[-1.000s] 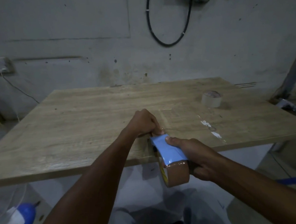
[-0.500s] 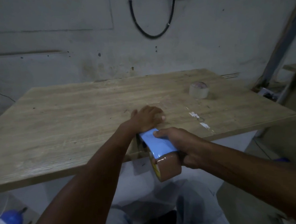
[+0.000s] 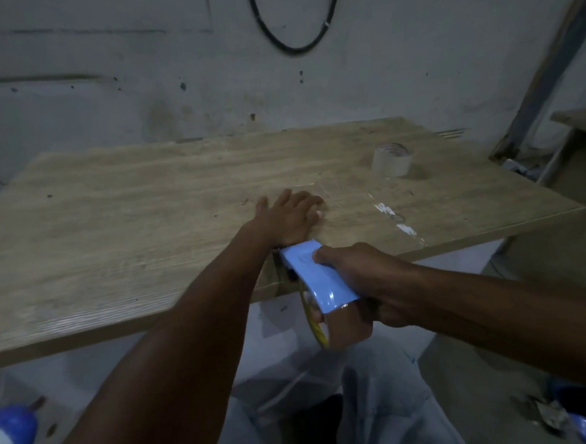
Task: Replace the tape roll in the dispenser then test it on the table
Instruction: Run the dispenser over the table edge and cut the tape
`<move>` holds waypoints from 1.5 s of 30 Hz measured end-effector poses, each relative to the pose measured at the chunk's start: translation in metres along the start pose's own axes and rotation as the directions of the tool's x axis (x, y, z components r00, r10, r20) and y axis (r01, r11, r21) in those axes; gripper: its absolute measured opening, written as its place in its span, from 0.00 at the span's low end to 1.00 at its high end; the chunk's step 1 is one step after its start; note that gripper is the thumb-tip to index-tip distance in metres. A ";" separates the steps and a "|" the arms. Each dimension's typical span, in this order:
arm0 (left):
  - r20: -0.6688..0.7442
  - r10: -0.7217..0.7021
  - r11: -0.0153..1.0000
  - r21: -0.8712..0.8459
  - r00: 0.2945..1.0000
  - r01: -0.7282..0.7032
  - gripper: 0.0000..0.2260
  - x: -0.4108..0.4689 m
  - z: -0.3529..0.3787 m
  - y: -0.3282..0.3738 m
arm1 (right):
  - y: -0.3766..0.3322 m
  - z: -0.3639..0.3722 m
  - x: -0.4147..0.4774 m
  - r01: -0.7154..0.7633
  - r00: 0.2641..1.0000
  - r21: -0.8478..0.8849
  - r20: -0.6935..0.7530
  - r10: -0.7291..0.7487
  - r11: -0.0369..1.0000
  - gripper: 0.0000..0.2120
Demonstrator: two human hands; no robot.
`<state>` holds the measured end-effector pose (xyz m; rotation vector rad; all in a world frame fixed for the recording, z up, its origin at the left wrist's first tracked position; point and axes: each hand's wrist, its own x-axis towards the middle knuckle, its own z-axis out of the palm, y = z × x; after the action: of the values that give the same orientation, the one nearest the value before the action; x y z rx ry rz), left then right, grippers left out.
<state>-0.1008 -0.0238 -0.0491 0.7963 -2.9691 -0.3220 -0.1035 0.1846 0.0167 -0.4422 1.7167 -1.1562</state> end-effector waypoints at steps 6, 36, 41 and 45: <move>-0.041 -0.025 1.000 0.016 0.999 0.026 0.23 -0.006 -0.003 0.005 | 0.028 -0.007 -0.010 0.004 1.000 0.013 -0.008 -0.004 1.000 0.16; -0.176 -0.048 0.998 -0.050 0.983 0.040 0.26 -0.034 0.012 0.036 | 0.050 0.000 -0.025 -0.002 0.992 -0.048 -0.127 -0.004 0.999 0.20; -0.096 -0.043 0.999 -0.024 0.995 0.040 0.32 -0.048 0.013 0.045 | 0.055 0.001 -0.024 -0.017 0.991 -0.039 -0.132 0.011 0.999 0.21; -0.102 -0.035 0.999 0.016 0.994 0.037 0.32 -0.049 0.017 0.045 | 0.055 0.001 -0.025 -0.051 0.989 -0.012 -0.143 0.049 0.999 0.17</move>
<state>-0.0822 0.0419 -0.0556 0.8425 -2.8702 -0.2486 -0.0796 0.2285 -0.0169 -0.3305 1.8503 -1.1627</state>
